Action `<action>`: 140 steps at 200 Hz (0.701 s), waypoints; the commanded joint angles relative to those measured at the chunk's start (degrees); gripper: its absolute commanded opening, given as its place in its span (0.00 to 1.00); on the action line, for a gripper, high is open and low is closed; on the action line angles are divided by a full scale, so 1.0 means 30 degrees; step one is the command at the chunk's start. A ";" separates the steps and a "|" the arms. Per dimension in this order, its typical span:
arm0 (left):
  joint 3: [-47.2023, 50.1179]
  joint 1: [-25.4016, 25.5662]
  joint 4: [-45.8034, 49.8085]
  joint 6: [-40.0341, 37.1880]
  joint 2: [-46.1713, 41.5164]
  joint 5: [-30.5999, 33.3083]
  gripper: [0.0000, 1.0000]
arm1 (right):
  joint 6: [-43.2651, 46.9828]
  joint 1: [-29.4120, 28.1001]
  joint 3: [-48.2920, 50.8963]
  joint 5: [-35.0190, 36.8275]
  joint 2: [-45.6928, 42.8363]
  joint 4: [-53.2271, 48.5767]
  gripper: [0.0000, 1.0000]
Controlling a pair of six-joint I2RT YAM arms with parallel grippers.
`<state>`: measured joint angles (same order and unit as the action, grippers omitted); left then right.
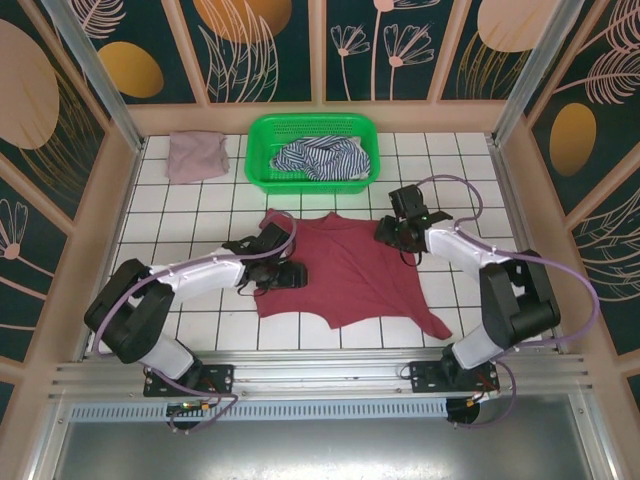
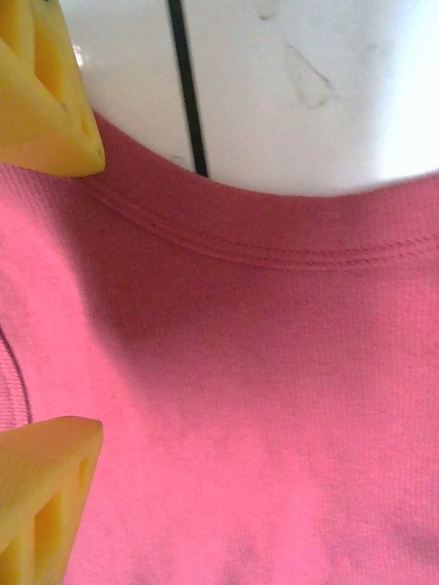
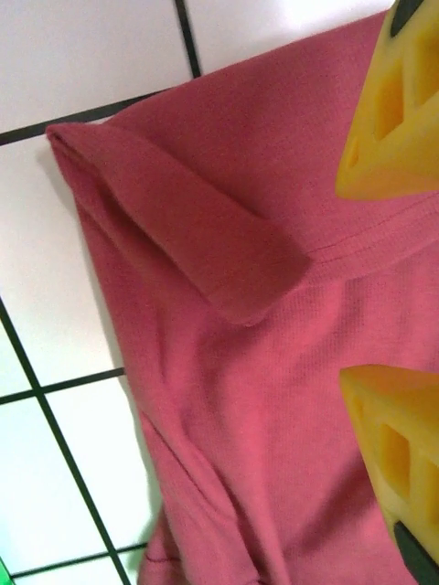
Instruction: Fold and stack the tank tops
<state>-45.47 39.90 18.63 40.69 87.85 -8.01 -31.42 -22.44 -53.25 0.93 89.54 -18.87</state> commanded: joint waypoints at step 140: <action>0.2923 -0.1605 0.3454 -0.0948 -0.0823 0.1261 0.70 | 0.0805 0.1468 -0.3066 0.2136 0.3948 -0.0016 0.00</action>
<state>-39.64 36.40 19.86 39.24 84.23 -8.14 -33.17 -19.81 -59.61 3.55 101.21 -16.93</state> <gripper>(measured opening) 0.699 0.055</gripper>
